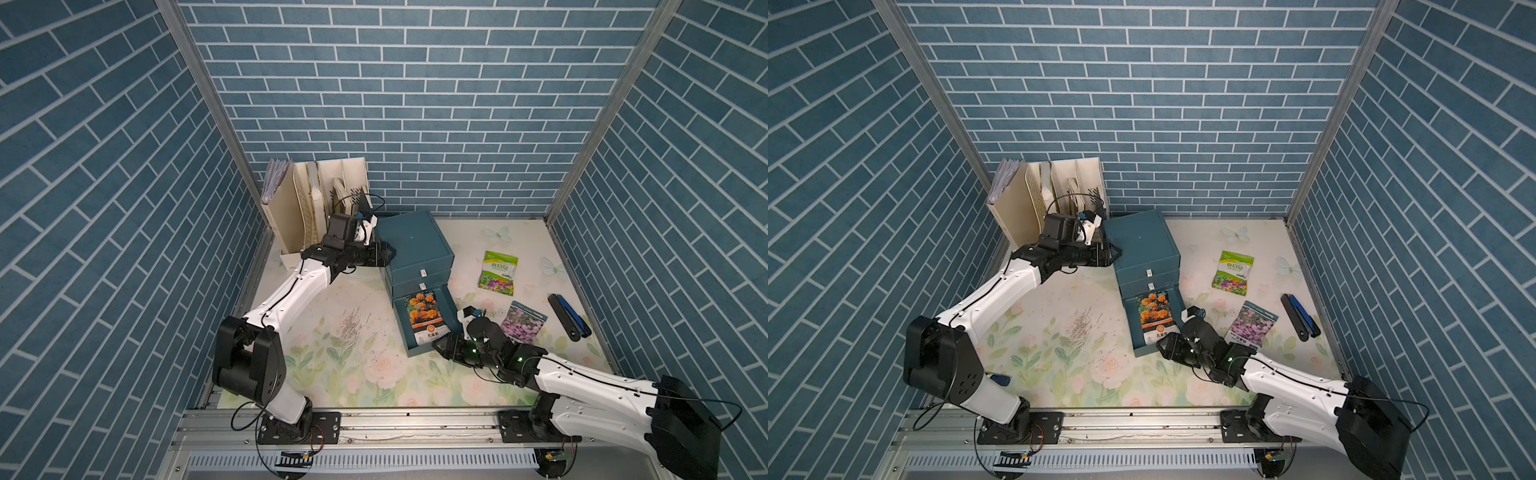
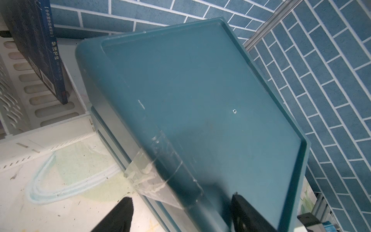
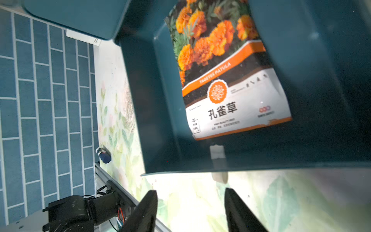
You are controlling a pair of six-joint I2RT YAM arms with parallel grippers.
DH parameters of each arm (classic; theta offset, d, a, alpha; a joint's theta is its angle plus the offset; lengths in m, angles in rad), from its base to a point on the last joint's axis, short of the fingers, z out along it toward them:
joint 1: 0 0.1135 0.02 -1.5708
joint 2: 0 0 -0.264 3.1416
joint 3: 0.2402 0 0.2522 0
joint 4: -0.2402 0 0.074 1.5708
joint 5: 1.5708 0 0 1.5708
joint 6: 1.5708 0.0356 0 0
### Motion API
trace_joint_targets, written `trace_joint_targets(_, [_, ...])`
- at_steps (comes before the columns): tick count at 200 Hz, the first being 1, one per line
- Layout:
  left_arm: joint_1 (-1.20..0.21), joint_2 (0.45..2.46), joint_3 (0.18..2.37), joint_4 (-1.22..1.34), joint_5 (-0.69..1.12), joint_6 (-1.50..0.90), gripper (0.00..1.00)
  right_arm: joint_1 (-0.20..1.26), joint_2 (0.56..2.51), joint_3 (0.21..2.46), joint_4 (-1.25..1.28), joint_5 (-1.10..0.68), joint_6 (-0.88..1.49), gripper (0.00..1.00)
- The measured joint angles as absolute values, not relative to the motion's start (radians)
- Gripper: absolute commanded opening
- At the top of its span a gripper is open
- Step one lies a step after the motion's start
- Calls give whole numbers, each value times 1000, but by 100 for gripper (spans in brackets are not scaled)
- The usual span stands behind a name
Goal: Take the seed bags out of the drawer
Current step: Open the drawer in the storage box.
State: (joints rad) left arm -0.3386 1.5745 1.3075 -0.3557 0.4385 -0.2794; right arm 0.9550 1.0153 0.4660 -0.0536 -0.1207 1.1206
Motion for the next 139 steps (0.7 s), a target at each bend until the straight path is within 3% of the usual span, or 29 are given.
trace_joint_targets(74, [-339, 1575, 1308, -356, 439, -279, 80, 842, 1120, 788, -314, -154, 909, 90])
trace_joint_targets(139, [-339, 1575, 1308, -356, 439, -279, 81, 786, 1419, 1007, -456, -149, 700, 96])
